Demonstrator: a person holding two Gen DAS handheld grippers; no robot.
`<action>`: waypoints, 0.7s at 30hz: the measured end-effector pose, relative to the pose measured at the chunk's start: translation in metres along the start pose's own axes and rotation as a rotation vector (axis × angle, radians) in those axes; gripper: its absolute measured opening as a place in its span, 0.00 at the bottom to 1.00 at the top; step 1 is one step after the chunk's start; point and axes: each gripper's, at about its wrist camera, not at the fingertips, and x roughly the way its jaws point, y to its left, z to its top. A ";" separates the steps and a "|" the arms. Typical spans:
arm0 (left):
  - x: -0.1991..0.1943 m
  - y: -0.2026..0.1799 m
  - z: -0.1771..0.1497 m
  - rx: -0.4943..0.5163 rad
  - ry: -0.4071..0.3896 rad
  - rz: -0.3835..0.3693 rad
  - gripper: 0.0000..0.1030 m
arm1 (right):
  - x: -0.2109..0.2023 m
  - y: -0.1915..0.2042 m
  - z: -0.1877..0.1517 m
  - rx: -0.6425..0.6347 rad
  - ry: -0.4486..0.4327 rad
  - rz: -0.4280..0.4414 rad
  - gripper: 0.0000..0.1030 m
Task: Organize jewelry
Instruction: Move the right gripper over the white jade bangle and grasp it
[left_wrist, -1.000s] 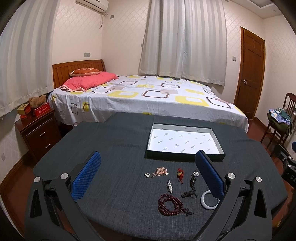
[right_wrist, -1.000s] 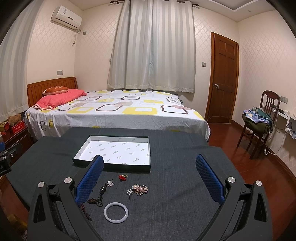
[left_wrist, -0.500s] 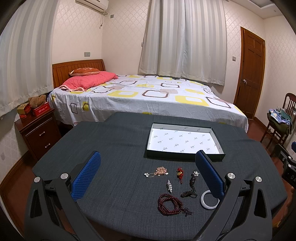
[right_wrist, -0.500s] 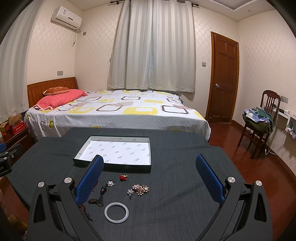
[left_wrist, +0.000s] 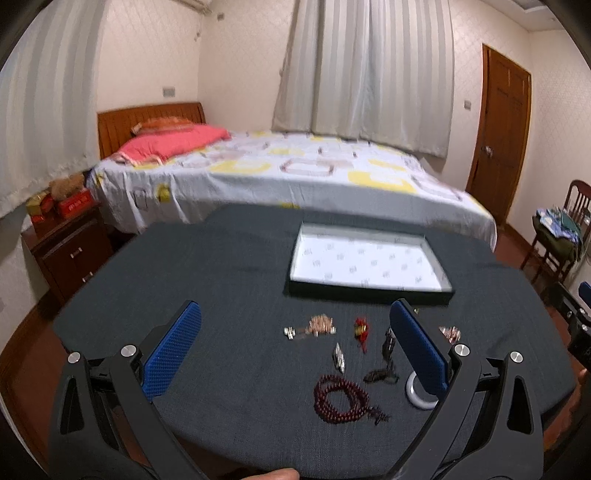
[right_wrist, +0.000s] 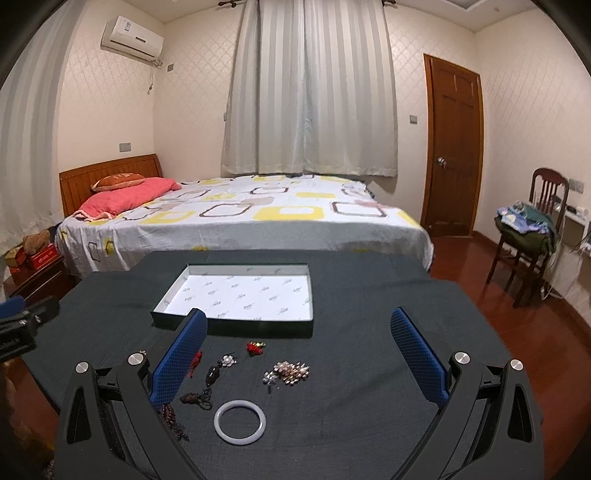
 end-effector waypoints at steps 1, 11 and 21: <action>0.007 0.001 -0.002 -0.002 0.017 -0.003 0.97 | 0.010 0.001 -0.010 0.007 0.018 0.005 0.94; 0.084 0.008 -0.057 -0.022 0.213 -0.032 0.97 | 0.079 0.014 -0.094 -0.024 0.215 0.090 0.93; 0.118 0.008 -0.076 -0.031 0.318 -0.027 0.97 | 0.111 0.033 -0.120 -0.061 0.326 0.155 0.93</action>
